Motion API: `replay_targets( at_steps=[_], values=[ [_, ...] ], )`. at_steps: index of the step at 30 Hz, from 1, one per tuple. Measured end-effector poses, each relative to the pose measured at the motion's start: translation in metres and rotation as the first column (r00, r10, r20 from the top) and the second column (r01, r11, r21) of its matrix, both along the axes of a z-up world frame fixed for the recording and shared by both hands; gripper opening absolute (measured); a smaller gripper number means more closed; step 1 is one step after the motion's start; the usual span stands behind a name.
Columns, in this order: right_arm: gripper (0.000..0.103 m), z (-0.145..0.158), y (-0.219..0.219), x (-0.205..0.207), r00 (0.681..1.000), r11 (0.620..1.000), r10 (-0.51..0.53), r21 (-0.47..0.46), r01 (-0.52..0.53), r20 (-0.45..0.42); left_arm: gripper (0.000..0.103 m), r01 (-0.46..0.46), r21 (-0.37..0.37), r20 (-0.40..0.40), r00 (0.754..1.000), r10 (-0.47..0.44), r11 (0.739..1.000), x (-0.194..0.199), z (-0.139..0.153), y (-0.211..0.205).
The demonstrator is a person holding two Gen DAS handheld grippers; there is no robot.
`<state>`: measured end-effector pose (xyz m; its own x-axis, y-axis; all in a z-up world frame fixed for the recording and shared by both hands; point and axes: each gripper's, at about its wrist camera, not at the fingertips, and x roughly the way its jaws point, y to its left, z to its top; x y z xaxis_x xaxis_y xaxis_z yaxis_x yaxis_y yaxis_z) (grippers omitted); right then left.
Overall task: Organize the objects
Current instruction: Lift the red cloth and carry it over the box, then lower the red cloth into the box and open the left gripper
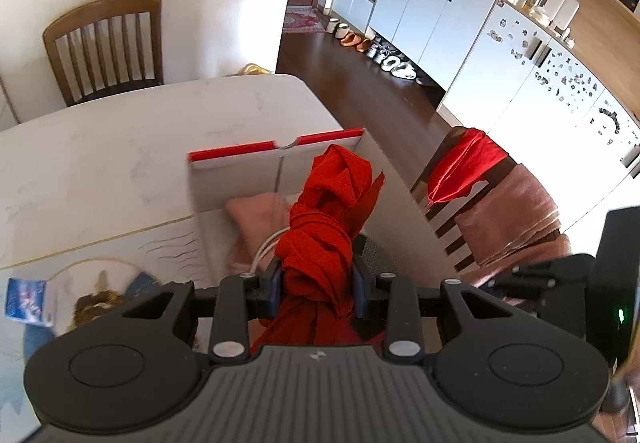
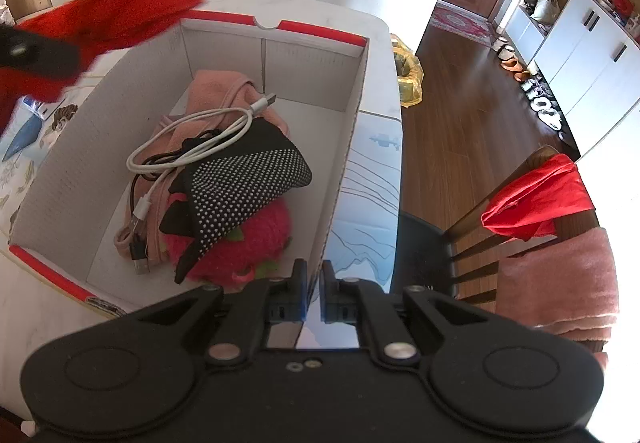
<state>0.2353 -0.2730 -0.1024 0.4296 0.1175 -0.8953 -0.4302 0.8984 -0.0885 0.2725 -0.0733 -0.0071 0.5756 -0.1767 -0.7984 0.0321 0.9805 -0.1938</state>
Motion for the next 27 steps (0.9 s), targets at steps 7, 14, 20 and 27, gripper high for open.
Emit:
replay_targets(
  at_steps=[7, 14, 20, 27],
  values=[
    [0.005, 0.0, -0.002, 0.0, 1.0, 1.0, 0.0, 0.003, 0.0, -0.001, 0.032, -0.028, 0.053, -0.036, 0.999, 0.03, 0.998, 0.03, -0.02, -0.02],
    [0.005, -0.001, -0.001, 0.0, 1.0, 1.0, 0.003, 0.002, -0.003, -0.001, 0.032, -0.031, 0.1, -0.076, 0.996, 0.039, 0.995, 0.046, -0.045, -0.032],
    [0.006, 0.0, -0.001, -0.001, 1.0, 1.0, 0.008, 0.007, -0.008, -0.003, 0.032, -0.013, 0.155, -0.108, 0.994, 0.03, 0.988, 0.055, -0.065, -0.04],
    [0.006, -0.001, -0.003, -0.003, 1.0, 1.0, 0.024, 0.016, -0.024, -0.005, 0.032, -0.006, 0.183, -0.156, 0.987, 0.035, 0.983, 0.059, -0.087, -0.037]
  ],
)
